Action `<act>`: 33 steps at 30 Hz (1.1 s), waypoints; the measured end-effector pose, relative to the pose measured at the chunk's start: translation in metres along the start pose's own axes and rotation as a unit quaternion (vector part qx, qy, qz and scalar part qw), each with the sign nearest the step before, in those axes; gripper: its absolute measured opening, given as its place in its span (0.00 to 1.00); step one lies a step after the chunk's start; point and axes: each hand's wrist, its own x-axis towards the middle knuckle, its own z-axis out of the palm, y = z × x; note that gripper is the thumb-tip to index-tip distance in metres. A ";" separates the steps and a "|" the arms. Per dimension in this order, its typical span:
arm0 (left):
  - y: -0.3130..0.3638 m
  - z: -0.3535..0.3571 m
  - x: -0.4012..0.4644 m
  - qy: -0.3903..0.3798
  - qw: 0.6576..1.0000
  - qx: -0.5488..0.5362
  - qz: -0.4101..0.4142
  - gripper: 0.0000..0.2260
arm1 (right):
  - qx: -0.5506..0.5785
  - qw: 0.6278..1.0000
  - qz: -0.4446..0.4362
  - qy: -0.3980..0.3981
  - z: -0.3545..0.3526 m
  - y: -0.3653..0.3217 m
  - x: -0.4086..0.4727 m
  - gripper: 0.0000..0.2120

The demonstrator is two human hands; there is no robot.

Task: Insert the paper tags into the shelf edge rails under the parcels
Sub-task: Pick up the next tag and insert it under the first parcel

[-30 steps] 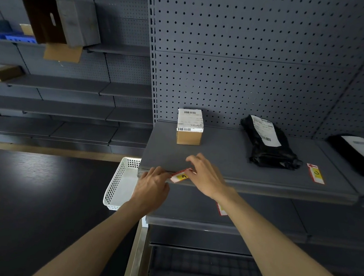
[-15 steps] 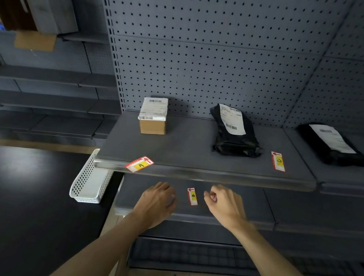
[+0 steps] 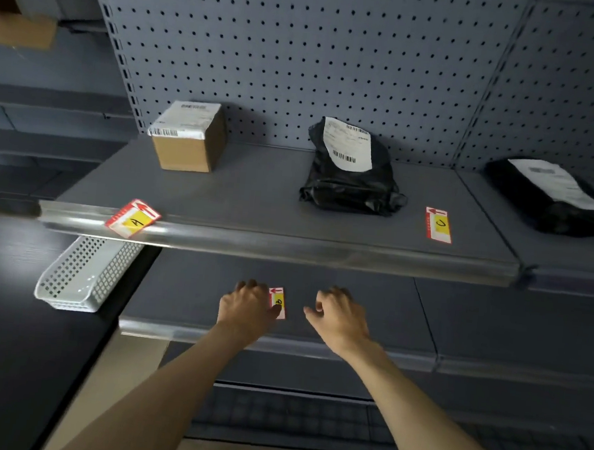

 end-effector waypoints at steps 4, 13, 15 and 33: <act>0.000 0.049 0.024 -0.025 0.998 -0.004 -0.063 0.23 | 0.003 1.000 -0.012 -0.010 0.041 0.014 0.013 0.15; 0.005 0.125 0.061 0.011 0.990 0.029 -0.141 0.31 | 0.005 0.999 -0.036 0.020 0.108 0.042 0.024 0.14; 0.007 0.127 0.066 0.005 0.987 -0.013 -0.159 0.26 | 0.003 0.999 -0.034 0.027 0.113 0.047 0.024 0.14; 0.053 -0.028 -0.031 -0.026 0.958 -0.260 0.122 0.04 | 0.216 0.976 0.029 0.020 -0.034 0.036 -0.055 0.08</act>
